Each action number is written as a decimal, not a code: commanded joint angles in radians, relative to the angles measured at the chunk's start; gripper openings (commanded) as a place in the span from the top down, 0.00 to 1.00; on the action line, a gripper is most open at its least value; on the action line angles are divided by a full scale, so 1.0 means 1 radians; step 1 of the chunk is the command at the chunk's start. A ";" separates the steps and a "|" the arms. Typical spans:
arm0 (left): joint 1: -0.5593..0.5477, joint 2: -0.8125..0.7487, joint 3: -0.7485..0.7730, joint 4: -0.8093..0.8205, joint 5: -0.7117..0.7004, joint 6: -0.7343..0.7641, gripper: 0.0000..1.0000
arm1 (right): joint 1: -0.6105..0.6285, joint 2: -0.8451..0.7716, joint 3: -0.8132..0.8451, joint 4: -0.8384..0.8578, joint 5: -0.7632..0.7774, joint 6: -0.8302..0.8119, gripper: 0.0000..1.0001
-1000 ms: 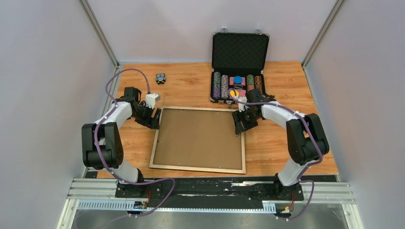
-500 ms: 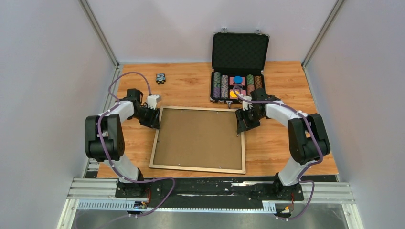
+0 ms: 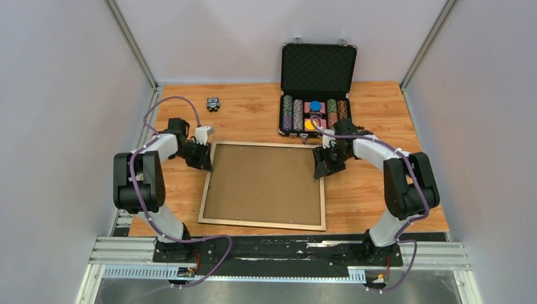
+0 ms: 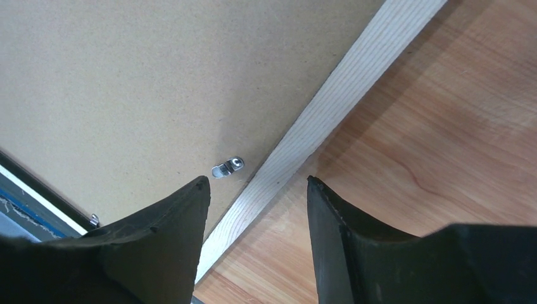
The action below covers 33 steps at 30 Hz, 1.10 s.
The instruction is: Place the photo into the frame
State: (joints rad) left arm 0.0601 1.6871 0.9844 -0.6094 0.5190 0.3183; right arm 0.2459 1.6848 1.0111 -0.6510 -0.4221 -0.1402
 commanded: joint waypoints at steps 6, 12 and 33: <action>-0.005 0.016 0.003 0.040 -0.006 0.004 0.71 | -0.003 -0.012 0.014 0.006 -0.061 0.005 0.43; -0.005 0.014 0.002 0.040 -0.010 0.006 0.71 | 0.004 0.020 0.026 0.009 -0.042 0.014 0.44; -0.005 0.022 0.006 0.042 -0.016 -0.001 0.71 | 0.086 0.058 0.029 0.058 0.081 0.058 0.47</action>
State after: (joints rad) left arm 0.0605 1.6871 0.9844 -0.6090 0.5148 0.2974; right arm 0.3069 1.7123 1.0222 -0.6487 -0.3523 -0.1013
